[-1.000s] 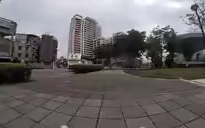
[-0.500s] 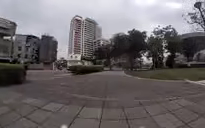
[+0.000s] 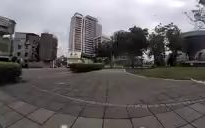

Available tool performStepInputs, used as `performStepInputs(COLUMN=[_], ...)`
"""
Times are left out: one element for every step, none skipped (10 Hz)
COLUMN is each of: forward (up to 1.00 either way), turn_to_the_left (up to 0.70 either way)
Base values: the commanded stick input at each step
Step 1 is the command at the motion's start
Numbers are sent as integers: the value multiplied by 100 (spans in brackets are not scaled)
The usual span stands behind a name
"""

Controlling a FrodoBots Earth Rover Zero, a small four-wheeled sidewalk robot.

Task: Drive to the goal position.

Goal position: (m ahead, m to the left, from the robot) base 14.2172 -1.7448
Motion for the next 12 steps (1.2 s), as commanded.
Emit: performStepInputs(forward=[100, 100, 100, 100, 100, 100, 100, 100, 100, 100, 100, 100], turn_to_the_left=[0, 0, 0, -3, -40, -40, -38, -26, 0, 0, 0, 0])
